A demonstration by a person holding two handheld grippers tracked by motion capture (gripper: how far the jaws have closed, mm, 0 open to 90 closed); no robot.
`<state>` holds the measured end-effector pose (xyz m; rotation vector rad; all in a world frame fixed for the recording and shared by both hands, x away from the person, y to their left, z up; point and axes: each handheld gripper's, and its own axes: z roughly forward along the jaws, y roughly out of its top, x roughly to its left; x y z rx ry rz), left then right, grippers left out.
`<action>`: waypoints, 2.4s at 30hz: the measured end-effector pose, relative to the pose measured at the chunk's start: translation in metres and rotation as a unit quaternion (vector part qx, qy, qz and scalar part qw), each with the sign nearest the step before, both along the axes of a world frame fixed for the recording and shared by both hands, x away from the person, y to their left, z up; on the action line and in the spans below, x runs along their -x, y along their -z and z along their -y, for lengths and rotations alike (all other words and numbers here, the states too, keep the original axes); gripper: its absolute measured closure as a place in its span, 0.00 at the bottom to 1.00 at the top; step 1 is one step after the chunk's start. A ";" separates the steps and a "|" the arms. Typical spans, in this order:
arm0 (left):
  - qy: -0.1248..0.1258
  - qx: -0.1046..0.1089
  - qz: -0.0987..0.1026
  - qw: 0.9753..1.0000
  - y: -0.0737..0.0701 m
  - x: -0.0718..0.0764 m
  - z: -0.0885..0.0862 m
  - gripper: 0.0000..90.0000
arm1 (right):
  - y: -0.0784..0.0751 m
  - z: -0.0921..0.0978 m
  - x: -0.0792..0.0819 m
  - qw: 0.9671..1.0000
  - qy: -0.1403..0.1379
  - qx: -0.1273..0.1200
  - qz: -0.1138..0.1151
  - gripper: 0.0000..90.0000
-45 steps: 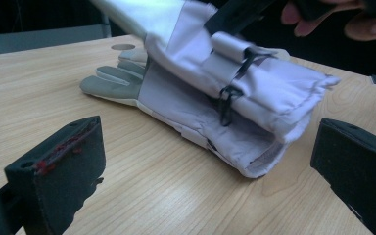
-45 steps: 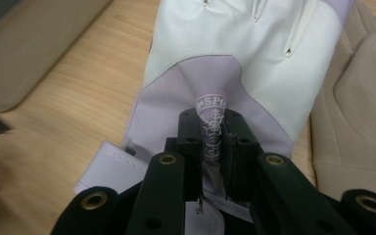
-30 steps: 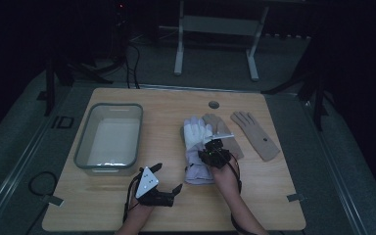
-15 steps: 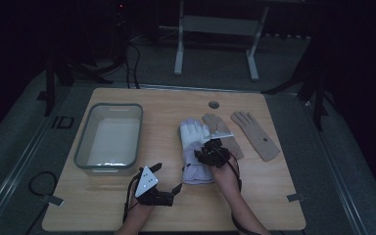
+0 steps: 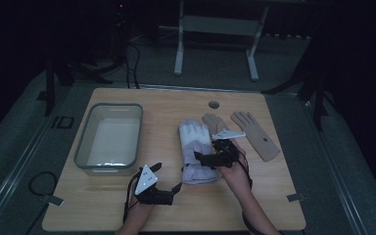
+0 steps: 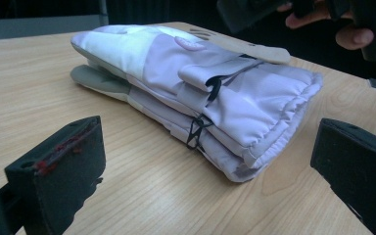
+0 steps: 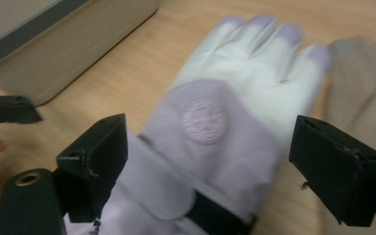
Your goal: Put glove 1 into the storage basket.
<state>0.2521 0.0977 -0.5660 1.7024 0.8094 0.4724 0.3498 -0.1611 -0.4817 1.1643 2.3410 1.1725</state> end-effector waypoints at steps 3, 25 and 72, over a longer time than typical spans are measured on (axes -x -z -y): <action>-0.001 -0.005 -0.016 1.000 -0.002 0.000 0.003 0.00 | -0.002 0.015 0.001 1.000 -0.027 -0.001 0.016 0.16; 0.020 -0.036 -0.089 0.995 -0.068 -0.036 0.047 0.00 | -0.016 0.053 -0.001 0.993 -0.053 -0.093 0.045 0.14; 0.058 -0.026 -0.326 0.943 -0.012 -0.074 0.044 0.81 | 0.056 0.025 -0.033 0.991 -0.039 -0.033 -0.120 0.87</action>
